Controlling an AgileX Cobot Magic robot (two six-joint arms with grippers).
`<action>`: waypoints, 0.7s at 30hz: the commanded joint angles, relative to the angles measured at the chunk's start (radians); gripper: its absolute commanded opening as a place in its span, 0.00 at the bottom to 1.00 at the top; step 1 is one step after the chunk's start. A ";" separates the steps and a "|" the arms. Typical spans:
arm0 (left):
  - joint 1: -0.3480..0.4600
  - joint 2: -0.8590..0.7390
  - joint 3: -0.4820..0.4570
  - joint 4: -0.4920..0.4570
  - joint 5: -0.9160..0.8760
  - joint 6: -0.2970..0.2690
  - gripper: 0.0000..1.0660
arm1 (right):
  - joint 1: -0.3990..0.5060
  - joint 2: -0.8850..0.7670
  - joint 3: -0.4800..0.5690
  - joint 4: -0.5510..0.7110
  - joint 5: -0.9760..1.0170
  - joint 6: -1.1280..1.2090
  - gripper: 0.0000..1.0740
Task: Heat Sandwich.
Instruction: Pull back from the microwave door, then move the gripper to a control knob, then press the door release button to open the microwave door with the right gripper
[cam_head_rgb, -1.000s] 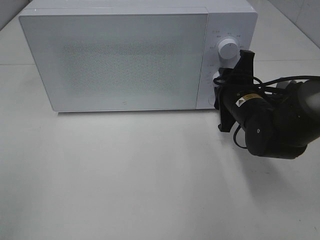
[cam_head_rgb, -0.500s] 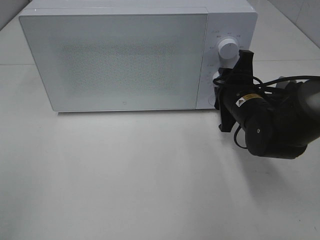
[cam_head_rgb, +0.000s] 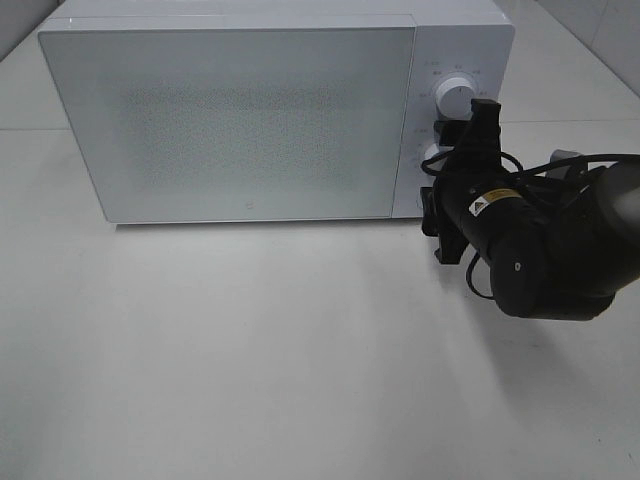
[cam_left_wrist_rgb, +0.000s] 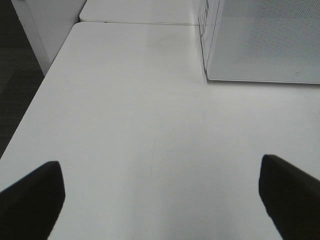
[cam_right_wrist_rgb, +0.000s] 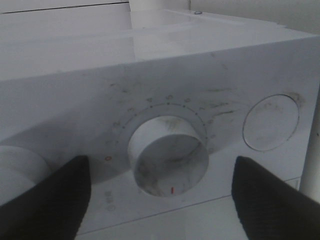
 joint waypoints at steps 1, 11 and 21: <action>0.003 -0.028 0.002 -0.012 -0.009 -0.003 0.95 | -0.010 -0.011 -0.033 -0.038 -0.136 -0.023 0.76; 0.003 -0.028 0.002 -0.012 -0.009 -0.003 0.95 | -0.010 -0.011 0.018 -0.070 -0.137 -0.008 0.71; 0.003 -0.028 0.002 -0.012 -0.009 -0.003 0.95 | -0.010 -0.105 0.136 -0.153 -0.078 -0.016 0.71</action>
